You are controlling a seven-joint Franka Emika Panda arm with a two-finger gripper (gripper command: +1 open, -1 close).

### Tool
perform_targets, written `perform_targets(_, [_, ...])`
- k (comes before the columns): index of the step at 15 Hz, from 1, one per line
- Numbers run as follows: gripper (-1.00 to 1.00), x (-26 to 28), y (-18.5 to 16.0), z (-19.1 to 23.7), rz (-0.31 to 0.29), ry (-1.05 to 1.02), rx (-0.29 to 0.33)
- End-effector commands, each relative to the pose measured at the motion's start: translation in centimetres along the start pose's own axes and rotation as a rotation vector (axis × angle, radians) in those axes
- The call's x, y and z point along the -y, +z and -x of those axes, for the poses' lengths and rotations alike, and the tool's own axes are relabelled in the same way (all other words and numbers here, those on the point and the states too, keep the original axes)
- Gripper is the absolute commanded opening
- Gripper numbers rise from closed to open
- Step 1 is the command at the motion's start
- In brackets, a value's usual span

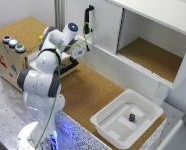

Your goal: Go towards the drawer and store the pink object

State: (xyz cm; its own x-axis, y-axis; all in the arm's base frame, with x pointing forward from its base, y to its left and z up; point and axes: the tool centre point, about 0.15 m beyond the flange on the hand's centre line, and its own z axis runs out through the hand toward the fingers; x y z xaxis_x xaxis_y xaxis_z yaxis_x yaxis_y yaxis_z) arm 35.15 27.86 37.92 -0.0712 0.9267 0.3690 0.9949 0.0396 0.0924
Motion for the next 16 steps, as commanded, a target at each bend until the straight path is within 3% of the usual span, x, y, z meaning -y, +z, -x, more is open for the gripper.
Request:
perform_targets(1, [-1.0,0.4,5.1,-1.8,0.028,-0.088,0.144])
perform_targets(7, [-1.0,-0.6,7.3,-2.9,0.022,-0.011,0.171])
perform_targets(8, [1.0,-0.5,6.7,-2.7,0.053,0.017,0.164])
perform_targets(11, [1.0,1.1,2.7,-2.6,0.068,0.048,0.084])
perform_targets(13, [1.0,2.7,0.1,-2.4,0.11,0.054,0.024])
perform_targets(16, [1.0,4.3,-3.6,-0.8,0.19,0.125,0.042])
